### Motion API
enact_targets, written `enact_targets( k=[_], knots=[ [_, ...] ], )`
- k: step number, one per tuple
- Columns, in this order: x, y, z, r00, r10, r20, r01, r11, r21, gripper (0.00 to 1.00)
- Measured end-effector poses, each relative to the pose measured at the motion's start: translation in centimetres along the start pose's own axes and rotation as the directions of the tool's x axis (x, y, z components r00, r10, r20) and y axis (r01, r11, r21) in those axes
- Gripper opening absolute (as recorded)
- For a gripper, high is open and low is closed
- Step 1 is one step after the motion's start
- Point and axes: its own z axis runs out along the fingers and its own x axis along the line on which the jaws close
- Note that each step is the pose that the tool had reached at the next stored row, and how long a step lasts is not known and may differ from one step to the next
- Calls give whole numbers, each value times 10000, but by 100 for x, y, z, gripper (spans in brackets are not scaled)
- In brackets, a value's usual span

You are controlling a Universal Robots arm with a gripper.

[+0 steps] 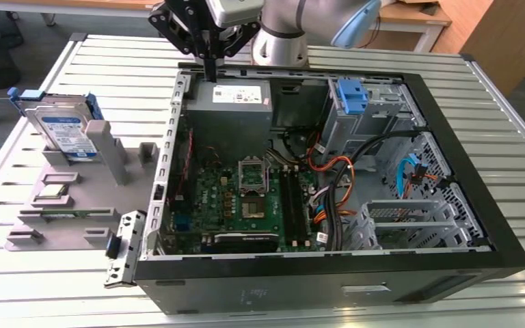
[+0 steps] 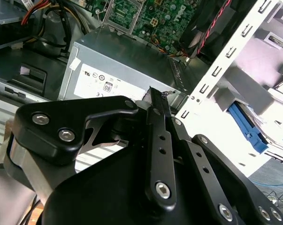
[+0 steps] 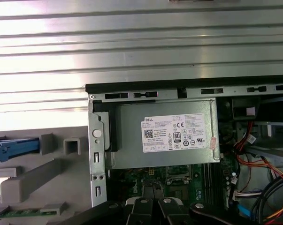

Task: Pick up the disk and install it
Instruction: 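Reach for the disk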

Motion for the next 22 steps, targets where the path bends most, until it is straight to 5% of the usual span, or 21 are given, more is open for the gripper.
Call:
enact_targets(
  k=[22],
  knots=[
    [75, -6, -2, 10000, 1, 0, -1, 10000, 0, 10]
  ],
)
